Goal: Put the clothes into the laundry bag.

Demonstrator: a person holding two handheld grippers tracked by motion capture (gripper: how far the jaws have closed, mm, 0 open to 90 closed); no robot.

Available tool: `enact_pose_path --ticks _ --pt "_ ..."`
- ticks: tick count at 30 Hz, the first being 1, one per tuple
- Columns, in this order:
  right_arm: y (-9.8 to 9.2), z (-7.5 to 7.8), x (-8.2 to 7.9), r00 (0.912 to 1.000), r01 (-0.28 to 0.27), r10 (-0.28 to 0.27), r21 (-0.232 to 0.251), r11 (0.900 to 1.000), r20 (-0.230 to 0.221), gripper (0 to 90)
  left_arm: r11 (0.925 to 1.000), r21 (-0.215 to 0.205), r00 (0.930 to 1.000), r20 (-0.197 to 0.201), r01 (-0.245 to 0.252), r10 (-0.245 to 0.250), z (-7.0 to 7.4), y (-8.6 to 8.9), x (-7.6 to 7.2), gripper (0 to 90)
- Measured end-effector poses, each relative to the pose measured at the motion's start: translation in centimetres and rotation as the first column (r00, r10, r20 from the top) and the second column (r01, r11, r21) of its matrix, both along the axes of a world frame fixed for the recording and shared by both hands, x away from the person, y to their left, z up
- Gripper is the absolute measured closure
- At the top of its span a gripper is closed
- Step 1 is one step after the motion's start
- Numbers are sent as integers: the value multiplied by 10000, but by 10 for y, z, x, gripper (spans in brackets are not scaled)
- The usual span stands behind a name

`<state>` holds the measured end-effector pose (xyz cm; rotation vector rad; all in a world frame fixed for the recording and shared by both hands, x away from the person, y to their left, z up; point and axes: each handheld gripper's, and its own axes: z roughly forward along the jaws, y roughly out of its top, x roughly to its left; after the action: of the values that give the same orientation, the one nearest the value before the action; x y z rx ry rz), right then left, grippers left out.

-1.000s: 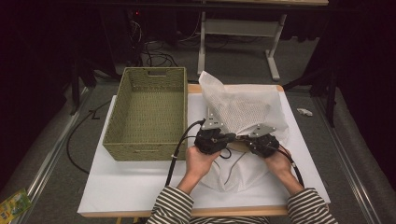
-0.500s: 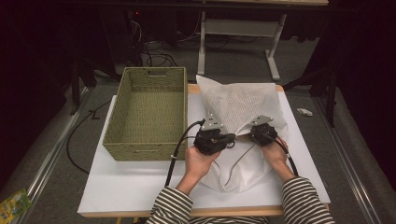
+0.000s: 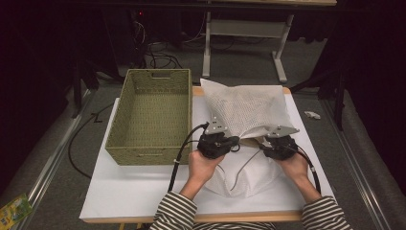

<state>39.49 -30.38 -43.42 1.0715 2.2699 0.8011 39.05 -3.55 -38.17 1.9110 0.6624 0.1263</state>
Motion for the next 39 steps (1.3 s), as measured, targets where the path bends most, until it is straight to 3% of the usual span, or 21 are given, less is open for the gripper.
enact_pose_path --ticks 10,19,25,31,39 --pt "-13 -6 -15 9985 191 -175 299 9994 -515 519 10000 -5 10000 -19 -40 40 -2 2 0 880" --pt "-24 -19 -14 9957 233 -221 122 9997 -896 797 9999 -70 10000 -37 -93 93 -2 5 0 879" --pt "-28 -21 -14 9932 71 -43 236 9997 -1167 853 9999 -106 9999 -82 -85 85 -3 4 1 879" --pt "-36 -13 -25 9964 25 12 432 9991 -849 858 9998 -161 9999 -47 -148 148 -2 7 1 879" --pt "-63 -13 -59 9986 261 -230 645 9976 -476 857 9995 -240 9998 12 -217 217 -3 9 0 879"
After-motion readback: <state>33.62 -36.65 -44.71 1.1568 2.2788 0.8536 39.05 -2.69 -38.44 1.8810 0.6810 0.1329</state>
